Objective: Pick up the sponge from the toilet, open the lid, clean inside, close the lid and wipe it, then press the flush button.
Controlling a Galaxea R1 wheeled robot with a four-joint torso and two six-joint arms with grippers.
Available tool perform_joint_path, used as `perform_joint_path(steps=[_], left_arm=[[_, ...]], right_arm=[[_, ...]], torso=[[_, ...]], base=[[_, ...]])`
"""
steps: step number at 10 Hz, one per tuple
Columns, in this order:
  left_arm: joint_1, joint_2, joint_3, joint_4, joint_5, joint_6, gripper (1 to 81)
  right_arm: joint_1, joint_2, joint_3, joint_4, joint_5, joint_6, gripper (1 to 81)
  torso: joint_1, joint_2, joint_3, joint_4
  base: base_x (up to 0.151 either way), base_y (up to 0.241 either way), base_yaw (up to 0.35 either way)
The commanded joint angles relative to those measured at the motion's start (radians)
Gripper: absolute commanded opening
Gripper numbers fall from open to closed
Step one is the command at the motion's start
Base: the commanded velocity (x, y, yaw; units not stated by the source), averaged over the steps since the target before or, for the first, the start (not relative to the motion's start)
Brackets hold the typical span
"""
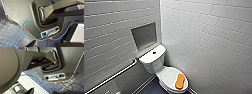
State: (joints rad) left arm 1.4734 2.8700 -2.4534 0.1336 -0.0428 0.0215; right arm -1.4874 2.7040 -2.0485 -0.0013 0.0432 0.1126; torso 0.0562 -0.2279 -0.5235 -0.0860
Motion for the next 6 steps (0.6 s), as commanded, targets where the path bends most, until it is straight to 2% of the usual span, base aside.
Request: perform_joint_path(steps=[1, 3, 5, 6], left_arm=[[0.006, -0.073, 0.115, -0.008, 0.047, -0.009, 81.1], [0.006, -0.127, 0.186, -0.008, 0.047, -0.012, 81.1], [0.005, -0.15, 0.232, -0.029, 0.046, -0.02, 81.1], [0.0, -0.156, 0.252, -0.032, 0.046, -0.02, 81.1]], right_arm=[[0.032, -0.293, 0.262, 0.009, 0.044, 0.016, 81.1], [0.074, -0.355, 0.266, 0.015, 0.055, 0.08, 81.1], [0.135, -0.415, 0.295, 0.017, 0.072, 0.116, 81.1], [0.17, -0.439, 0.318, 0.017, 0.072, 0.13, 81.1]], torso=[[0.063, -0.098, -0.093, 0.0], [0.097, -0.153, -0.134, 0.0], [0.143, -0.226, -0.203, 0.0], [0.166, -0.261, -0.197, 0.0]], base=[[0.0, 0.0, 0.0], [0.0, 0.0, 0.0], [0.0, 0.0, 0.0], [0.0, 0.0, 0.0]])
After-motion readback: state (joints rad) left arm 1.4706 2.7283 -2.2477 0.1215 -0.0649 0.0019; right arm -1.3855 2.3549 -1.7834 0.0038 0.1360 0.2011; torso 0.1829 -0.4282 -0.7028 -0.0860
